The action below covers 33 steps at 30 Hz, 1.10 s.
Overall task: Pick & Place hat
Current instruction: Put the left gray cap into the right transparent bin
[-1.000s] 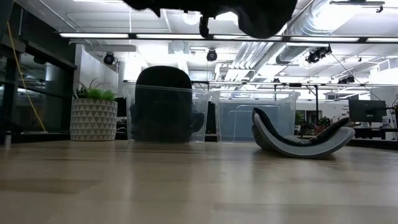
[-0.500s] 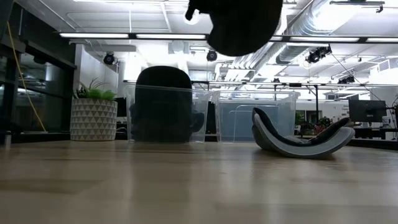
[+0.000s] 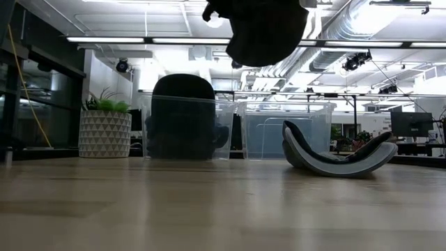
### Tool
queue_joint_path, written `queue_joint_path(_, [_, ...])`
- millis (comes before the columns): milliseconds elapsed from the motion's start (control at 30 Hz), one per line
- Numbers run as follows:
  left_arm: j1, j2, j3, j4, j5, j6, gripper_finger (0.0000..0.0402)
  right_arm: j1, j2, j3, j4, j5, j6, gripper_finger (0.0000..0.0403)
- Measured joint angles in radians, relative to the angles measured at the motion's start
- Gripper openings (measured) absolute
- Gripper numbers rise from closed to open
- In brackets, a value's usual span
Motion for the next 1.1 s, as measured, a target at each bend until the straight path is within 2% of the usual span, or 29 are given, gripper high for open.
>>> queue_joint_path(267, [0.000,0.000,0.000,-0.003,0.006,0.031,0.0000,0.000,0.074,0.000,0.001,0.062,-0.033,0.0265])
queue_joint_path(467, [0.001,0.000,0.000,-0.029,0.024,0.057,0.0000,0.000,0.092,0.000,-0.008,0.103,-0.047,0.0236])
queue_joint_path(733, [0.001,0.000,0.000,-0.047,0.069,0.080,0.0000,0.000,0.092,0.000,-0.020,0.121,-0.053,0.0152])
queue_joint_path(1000, [0.001,0.000,0.000,-0.064,0.081,0.078,0.0000,-0.001,0.093,0.000,-0.024,0.130,-0.051,0.0017])
queue_joint_path(1100, [0.001,0.000,0.000,-0.063,0.083,0.078,0.0000,0.000,0.093,0.000,-0.023,0.132,-0.050,0.0014])
